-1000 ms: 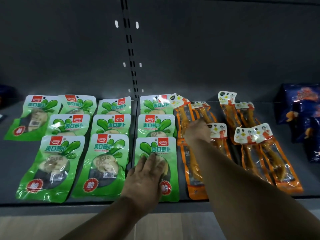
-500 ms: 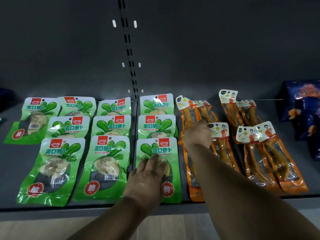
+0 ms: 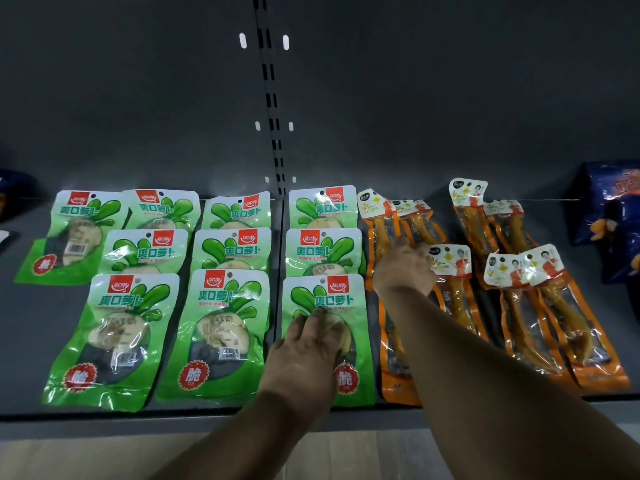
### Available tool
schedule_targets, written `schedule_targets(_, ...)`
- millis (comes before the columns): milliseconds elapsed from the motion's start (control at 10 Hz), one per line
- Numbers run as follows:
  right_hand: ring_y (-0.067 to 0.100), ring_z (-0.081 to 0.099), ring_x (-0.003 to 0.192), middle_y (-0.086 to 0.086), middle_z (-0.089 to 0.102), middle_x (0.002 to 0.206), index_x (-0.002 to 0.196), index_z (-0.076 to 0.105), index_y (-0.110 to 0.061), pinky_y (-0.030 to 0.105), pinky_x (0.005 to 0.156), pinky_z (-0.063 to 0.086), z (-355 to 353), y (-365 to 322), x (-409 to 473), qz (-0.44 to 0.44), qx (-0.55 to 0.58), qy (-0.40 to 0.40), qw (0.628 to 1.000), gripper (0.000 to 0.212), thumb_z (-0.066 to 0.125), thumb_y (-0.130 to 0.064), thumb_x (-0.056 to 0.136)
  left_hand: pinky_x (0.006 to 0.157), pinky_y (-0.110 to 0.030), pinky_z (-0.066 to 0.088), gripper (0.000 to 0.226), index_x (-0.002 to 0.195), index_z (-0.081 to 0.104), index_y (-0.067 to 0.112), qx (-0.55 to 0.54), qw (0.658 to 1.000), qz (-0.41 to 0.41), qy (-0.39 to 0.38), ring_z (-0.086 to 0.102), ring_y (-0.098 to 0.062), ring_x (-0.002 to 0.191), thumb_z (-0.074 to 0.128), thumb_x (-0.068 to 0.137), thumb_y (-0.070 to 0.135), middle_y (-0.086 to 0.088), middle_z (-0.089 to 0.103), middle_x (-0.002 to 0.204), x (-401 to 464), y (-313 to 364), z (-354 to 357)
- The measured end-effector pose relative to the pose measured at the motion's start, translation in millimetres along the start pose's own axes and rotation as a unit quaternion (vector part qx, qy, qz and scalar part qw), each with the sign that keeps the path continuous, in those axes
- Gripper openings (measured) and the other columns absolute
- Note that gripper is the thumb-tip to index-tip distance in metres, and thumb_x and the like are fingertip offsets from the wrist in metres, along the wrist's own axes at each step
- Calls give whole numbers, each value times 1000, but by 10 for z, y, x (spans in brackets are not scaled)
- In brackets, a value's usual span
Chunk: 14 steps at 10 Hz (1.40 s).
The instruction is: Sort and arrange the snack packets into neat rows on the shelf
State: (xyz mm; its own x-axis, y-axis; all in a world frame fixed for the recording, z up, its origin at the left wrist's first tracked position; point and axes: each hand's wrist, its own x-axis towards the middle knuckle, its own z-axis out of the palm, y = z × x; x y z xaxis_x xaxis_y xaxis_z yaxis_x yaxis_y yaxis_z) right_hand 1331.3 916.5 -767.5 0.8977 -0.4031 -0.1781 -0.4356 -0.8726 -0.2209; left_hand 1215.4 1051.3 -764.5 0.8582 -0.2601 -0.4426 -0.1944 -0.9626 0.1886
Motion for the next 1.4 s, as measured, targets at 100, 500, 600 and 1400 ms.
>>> schedule_targets(100,31,45,120,17,41,133,133,39,-9,42,94,43,2,-6,-12,-7,-18,3,1000,38,42,-22,97,116,-41,20,68,151,-4,31,3,1000,-2,-6,-2,-26,146,39,99,33,-1,-13,159,11,-4,15)
schedule_targets(500,31,38,126,16,38,137,136,35,-10,42,100,37,-3,58,-63,-26,-4,31,999,43,41,-24,96,114,-41,27,66,151,-2,31,7,1000,8,11,2,-27,146,39,99,34,1,-10,159,29,-38,54)
schedule_targets(600,30,39,124,13,40,136,133,38,-9,41,98,38,-26,109,-95,-37,14,61,997,41,42,-25,96,113,-41,30,65,151,-1,31,9,1000,14,24,6,-27,145,38,99,36,2,-8,159,40,-44,60)
schedule_targets(1400,26,59,97,10,62,107,108,58,-8,26,66,38,-221,378,-719,-91,80,76,990,31,40,-30,99,114,-35,16,67,151,8,29,5,994,43,100,7,-22,143,40,95,46,-1,4,156,-328,-125,-10)
